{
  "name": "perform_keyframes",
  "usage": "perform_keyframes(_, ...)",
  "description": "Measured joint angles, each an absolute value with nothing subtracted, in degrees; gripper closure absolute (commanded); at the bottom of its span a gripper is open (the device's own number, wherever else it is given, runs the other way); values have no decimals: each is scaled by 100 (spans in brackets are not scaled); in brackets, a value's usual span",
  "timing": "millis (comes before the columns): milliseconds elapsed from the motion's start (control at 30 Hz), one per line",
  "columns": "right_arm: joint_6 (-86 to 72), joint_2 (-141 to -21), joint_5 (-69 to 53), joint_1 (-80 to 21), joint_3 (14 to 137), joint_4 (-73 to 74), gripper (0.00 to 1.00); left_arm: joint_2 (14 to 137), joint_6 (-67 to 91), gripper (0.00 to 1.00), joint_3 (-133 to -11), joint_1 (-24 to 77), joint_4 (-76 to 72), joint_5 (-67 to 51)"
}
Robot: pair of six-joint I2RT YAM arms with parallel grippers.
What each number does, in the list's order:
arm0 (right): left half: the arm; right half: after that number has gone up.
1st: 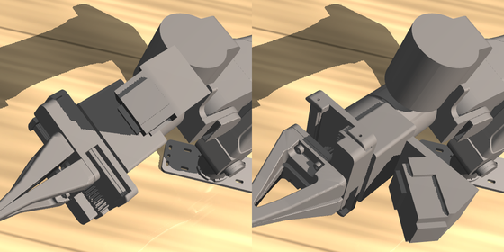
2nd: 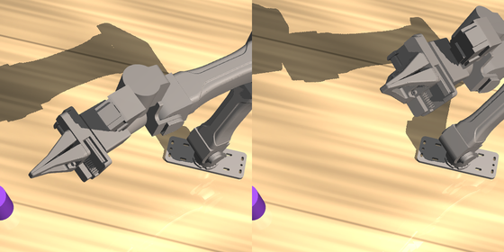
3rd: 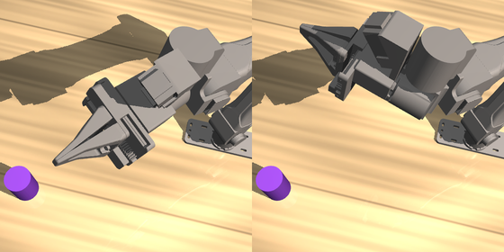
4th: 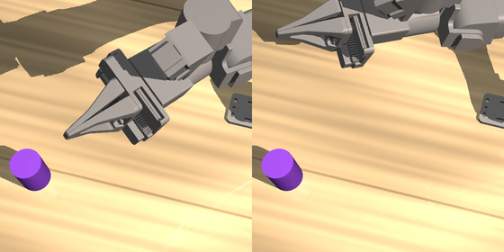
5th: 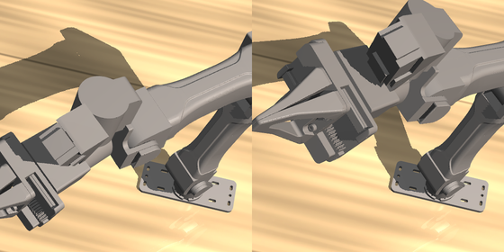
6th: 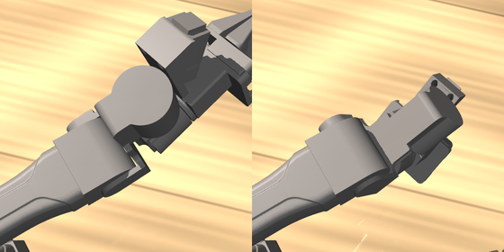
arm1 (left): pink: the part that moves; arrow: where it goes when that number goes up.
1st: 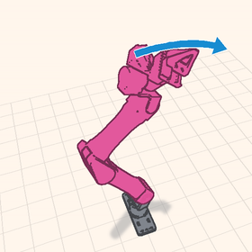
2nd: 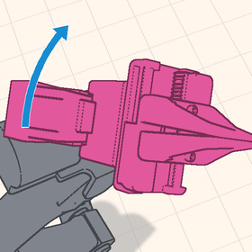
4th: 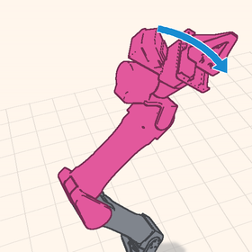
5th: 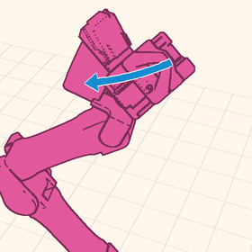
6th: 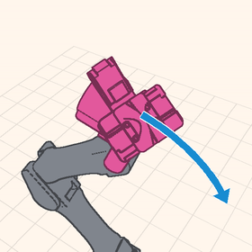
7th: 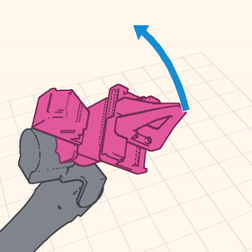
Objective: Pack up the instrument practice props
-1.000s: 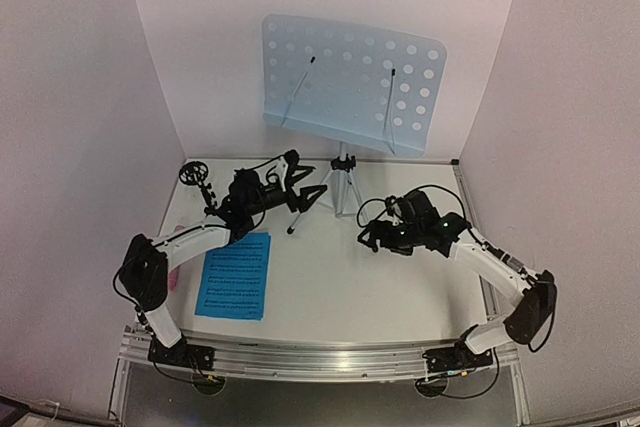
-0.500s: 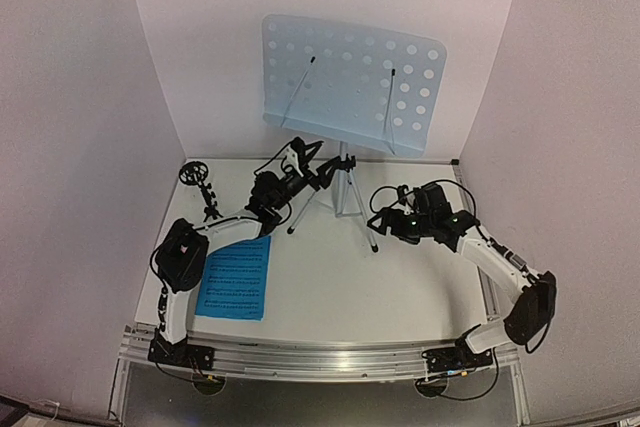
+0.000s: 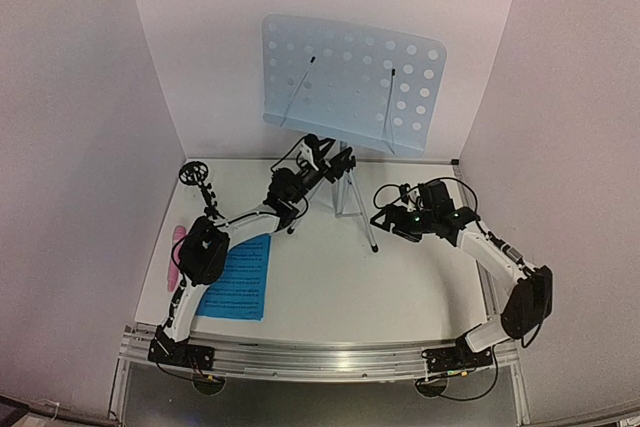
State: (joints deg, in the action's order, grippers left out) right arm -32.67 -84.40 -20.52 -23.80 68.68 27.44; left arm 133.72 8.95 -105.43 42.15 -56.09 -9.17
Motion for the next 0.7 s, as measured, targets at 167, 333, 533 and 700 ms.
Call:
perform_keyframes(167,-3236,-8447,-2130,-2375,6869,2742,6,13440,890,47,-10915,4277,-5368,-878)
perform_keyframes(333,-3235,-8447,-2151,-2369,6869,2742,6,13621,905,53,-11342,4297,-4941,-867)
perform_keyframes(533,-3238,-8441,-2166,-2365,6869,2741,6,13786,967,81,-11618,4303,-4634,-791)
perform_keyframes(700,-3283,-8429,-2195,-2363,6869,2738,5,13799,590,100,-11594,4309,-4706,-877)
